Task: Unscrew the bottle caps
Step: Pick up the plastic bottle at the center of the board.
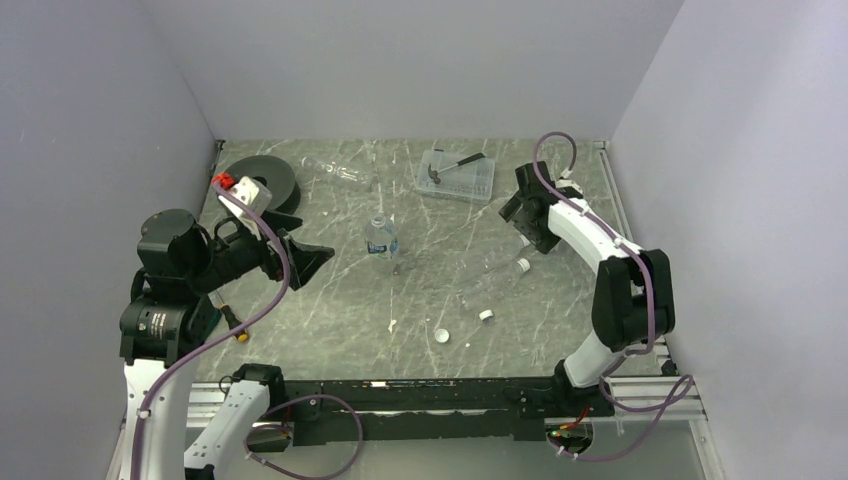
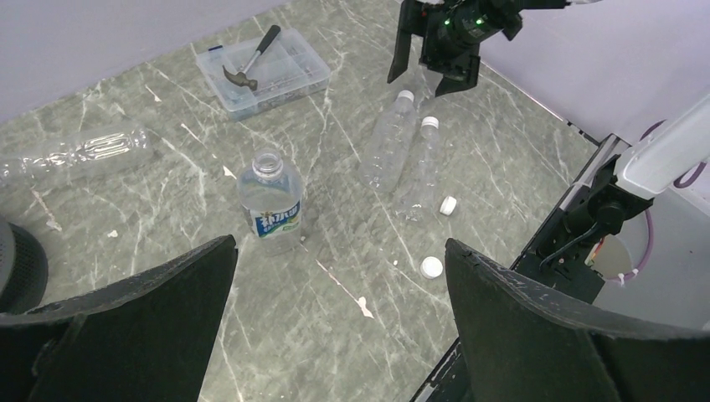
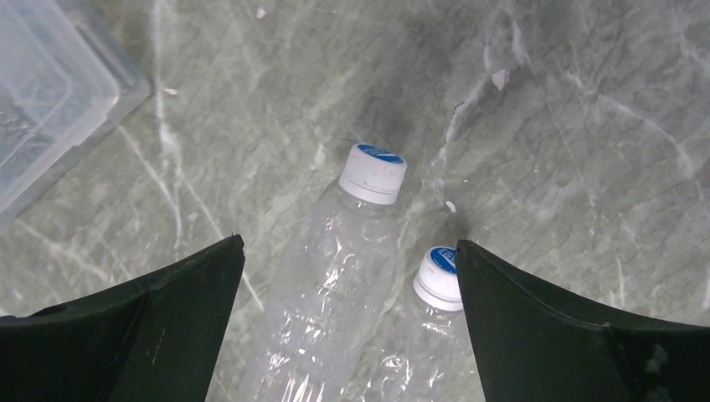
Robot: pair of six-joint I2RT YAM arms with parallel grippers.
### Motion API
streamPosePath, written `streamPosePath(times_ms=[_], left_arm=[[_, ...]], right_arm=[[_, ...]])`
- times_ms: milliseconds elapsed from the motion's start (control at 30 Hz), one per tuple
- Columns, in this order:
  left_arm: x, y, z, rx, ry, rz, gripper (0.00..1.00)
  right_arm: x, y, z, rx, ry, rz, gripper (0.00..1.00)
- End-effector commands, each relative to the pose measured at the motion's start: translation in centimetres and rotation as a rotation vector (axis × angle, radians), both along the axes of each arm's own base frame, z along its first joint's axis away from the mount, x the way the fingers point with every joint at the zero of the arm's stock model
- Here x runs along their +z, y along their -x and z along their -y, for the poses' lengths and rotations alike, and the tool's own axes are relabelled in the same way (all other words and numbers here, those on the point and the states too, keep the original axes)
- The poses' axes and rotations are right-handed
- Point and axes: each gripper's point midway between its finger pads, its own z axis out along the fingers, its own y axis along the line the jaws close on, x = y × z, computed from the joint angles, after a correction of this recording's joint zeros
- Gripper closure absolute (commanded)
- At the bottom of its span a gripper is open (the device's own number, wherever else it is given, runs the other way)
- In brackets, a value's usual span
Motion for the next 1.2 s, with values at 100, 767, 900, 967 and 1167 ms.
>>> streamPosePath(times_ms=[100, 767, 900, 967, 1167], left_arm=[[1.4, 0.5, 0.4, -0.035, 0.006, 0.045, 0.01], [1.6, 0.4, 0.3, -0.029, 0.002, 0.054, 0.01], [1.6, 0.5, 0.3, -0.033, 0.000, 0.052, 0.01], [1.5, 0.5, 0.3, -0.034, 0.001, 0.050, 0.01], [2.1, 0.5, 0.6, -0.048, 0.020, 0.051, 0.01]], right_arm=[[-2.6, -2.0, 0.1, -0.102, -0.040, 0.016, 0.05], [-6.6, -3.8, -0.1, -0.172, -0.060, 0.025, 0.53], [-6.5, -4.0, -0.2, -0.169, -0.066, 0.037, 0.60], [-6.1, -4.2, -0.3, -0.165, -0.075, 0.057, 0.65], [-0.9, -5.5, -1.4, -0.119, -0.102, 0.202, 0.83]])
